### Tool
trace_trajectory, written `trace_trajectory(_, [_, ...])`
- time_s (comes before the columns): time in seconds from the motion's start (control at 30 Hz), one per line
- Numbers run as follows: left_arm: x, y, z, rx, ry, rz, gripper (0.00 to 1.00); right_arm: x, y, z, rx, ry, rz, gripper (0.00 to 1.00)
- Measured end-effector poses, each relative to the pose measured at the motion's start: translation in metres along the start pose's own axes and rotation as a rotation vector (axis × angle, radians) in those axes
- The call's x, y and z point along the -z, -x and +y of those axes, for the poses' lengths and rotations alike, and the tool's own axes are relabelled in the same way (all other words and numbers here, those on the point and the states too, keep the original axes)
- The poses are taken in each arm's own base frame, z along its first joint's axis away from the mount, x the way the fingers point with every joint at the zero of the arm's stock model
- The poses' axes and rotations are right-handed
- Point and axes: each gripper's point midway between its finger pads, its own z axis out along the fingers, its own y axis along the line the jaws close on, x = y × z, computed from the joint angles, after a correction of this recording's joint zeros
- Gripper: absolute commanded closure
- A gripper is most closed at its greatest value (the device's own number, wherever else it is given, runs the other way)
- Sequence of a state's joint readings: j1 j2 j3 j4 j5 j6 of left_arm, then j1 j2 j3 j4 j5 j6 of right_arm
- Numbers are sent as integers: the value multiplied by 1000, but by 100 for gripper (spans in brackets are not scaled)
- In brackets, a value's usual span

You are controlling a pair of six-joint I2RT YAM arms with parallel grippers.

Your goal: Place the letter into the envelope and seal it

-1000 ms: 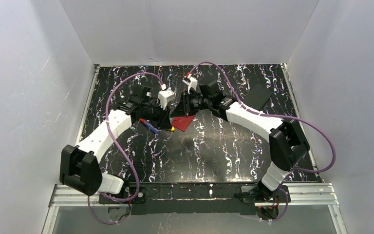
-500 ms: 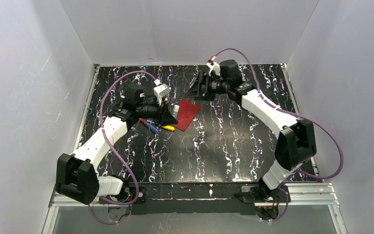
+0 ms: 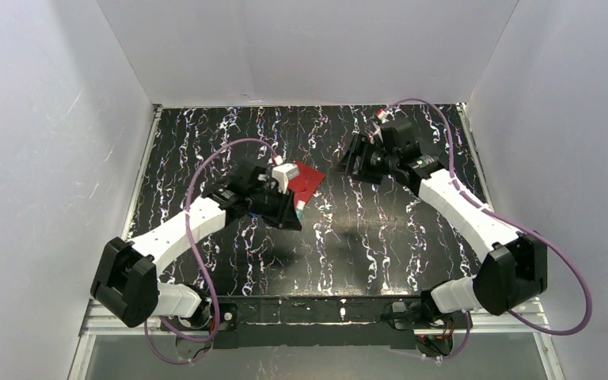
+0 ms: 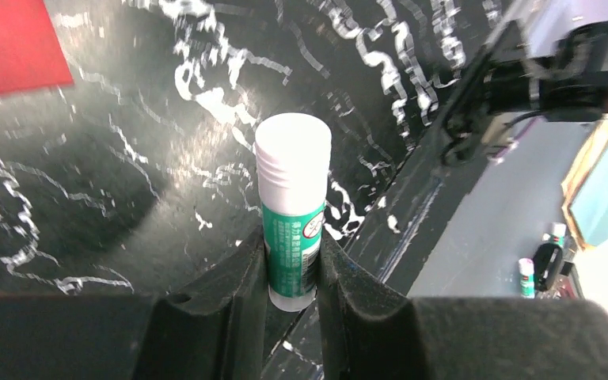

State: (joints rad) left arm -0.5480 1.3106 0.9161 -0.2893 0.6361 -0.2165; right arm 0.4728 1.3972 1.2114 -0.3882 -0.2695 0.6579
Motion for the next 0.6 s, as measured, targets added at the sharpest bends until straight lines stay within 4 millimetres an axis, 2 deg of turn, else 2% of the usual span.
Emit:
trace_trajectory(0.07, [-12,-18,3,31,59,53,90,4,-13,-28,-29,-103,-7,26])
trace_trajectory(0.2, [-25,-51,21,99,209,138,85,20,-24,-57,-59,-219,-47,26])
trace_trajectory(0.4, [-38,-82,57,168,413,236,81,36,-12,-68,-63,-275,-131,26])
trace_trajectory(0.5, [-44,-100,77,202,490,302,73,36,-12,-71,-65,-286,-133,26])
trace_trajectory(0.6, [-45,-99,80,209,514,300,64,35,-15,-75,-70,-294,-124,25])
